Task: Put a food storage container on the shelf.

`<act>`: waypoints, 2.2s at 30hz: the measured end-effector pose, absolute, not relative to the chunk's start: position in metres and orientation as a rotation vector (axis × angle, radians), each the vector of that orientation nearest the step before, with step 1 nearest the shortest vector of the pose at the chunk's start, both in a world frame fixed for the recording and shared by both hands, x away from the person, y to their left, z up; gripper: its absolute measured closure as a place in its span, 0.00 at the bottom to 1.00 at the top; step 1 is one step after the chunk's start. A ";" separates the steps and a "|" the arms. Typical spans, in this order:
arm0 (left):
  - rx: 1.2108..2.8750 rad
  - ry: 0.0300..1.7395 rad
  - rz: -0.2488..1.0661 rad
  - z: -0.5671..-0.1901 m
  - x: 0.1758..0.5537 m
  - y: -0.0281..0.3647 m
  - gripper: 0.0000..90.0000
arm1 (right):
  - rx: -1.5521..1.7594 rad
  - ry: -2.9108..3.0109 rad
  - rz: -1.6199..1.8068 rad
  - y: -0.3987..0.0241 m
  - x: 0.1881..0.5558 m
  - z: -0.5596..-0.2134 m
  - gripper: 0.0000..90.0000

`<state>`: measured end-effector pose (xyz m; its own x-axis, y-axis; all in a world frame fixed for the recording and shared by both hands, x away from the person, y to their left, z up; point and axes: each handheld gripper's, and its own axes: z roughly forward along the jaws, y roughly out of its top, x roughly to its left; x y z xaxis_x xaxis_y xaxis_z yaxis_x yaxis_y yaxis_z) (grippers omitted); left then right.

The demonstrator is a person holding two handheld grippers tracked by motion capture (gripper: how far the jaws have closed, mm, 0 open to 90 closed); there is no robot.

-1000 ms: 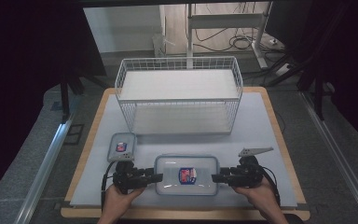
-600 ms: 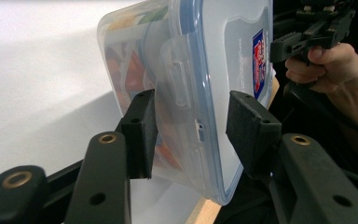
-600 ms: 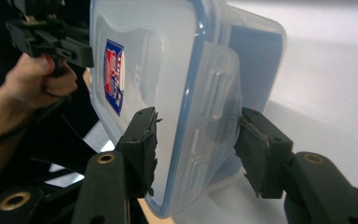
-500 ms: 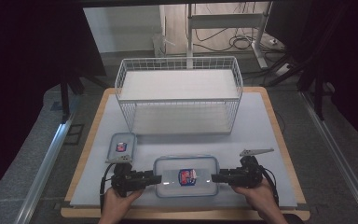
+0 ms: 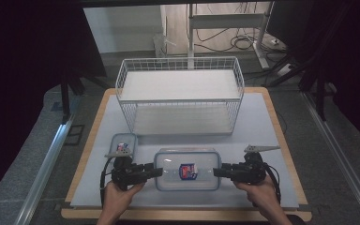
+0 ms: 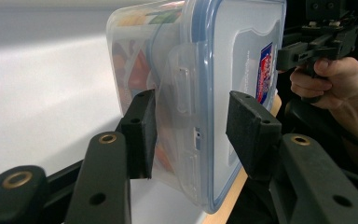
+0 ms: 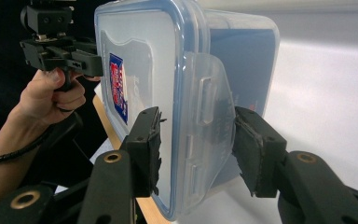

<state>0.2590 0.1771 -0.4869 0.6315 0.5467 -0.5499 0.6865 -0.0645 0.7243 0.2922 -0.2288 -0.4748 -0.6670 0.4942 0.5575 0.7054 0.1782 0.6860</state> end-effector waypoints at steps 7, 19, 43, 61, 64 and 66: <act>1.744 0.992 -0.095 -0.460 0.268 0.179 0.59 | -1.141 -2.254 -1.544 -0.226 0.299 -0.457 0.59; 1.728 0.972 -0.065 -0.425 0.290 0.181 0.59 | -1.128 -2.266 -1.627 -0.223 0.320 -0.416 0.60; 1.699 0.982 0.017 -0.360 0.337 0.192 0.59 | -1.150 -2.337 -1.700 -0.201 0.368 -0.353 0.56; 1.665 1.007 0.033 -0.316 0.385 0.202 0.58 | -1.179 -2.311 -1.760 -0.188 0.413 -0.315 0.55; 1.663 1.014 0.034 -0.309 0.393 0.201 0.58 | -1.187 -2.296 -1.776 -0.188 0.422 -0.308 0.55; 1.665 1.016 0.031 -0.306 0.399 0.202 0.58 | -1.193 -2.291 -1.775 -0.188 0.427 -0.305 0.55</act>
<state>0.3989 0.2016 -0.3064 0.6280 0.6240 -0.4649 0.5946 0.0006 0.8040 0.4266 -0.1881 -0.3054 -0.7103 0.5522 0.4365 0.5607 0.0688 0.8252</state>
